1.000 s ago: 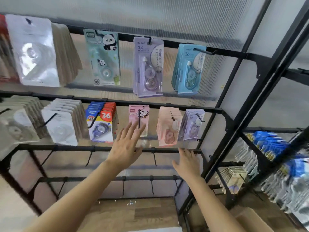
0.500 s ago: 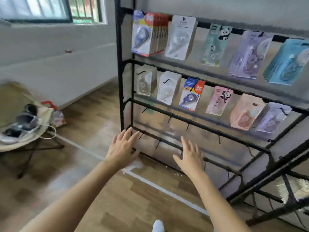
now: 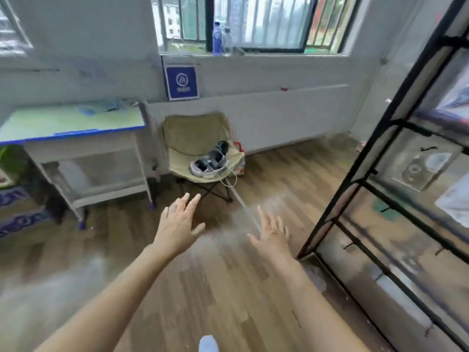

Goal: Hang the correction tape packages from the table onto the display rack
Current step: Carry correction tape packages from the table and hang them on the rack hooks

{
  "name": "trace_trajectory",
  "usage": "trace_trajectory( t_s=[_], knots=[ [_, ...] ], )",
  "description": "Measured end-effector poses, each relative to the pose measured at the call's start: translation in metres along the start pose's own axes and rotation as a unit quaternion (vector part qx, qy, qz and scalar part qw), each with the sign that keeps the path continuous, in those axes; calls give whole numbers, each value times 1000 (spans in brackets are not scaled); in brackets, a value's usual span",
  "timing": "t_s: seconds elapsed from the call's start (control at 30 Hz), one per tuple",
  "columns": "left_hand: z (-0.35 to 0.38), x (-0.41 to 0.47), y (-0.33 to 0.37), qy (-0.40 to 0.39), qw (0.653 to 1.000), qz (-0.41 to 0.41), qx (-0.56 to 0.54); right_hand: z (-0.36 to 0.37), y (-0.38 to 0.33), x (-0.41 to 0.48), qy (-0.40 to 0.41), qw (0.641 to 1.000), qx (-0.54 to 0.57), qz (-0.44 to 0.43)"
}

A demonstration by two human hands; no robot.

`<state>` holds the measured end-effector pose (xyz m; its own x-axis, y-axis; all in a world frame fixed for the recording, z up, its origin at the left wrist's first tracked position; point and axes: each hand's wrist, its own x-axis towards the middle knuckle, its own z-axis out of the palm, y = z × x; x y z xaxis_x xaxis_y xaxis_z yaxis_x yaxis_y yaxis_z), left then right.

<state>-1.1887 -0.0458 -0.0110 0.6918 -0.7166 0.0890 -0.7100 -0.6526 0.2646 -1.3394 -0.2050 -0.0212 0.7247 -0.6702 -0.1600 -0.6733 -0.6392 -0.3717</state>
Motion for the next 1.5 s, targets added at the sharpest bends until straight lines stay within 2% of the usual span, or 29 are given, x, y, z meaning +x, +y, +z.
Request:
trace_trajectory(
  t_s=[0.2,0.4,0.63,1.03,1.3,1.5],
  knots=[
    [-41,61,-100,50,993,-106,-9,16,-102,100,-12,996,-6,-90],
    [-72,134,-171,79,982,-168,-23,13,-181,198,-13,988,-26,-151],
    [-72,199,-263,72,967,-239,-50,38,-268,294,-53,978,-53,-195],
    [-114,386,-485,75,965,-250,-35,82,-470,492,-40,982,-28,-185],
    [-119,481,-591,41,963,-258,-58,119,-570,595,-57,980,-39,-186],
    [-106,567,-674,23,954,-289,-71,154,-641,706,-76,977,-61,-188]
  ],
)
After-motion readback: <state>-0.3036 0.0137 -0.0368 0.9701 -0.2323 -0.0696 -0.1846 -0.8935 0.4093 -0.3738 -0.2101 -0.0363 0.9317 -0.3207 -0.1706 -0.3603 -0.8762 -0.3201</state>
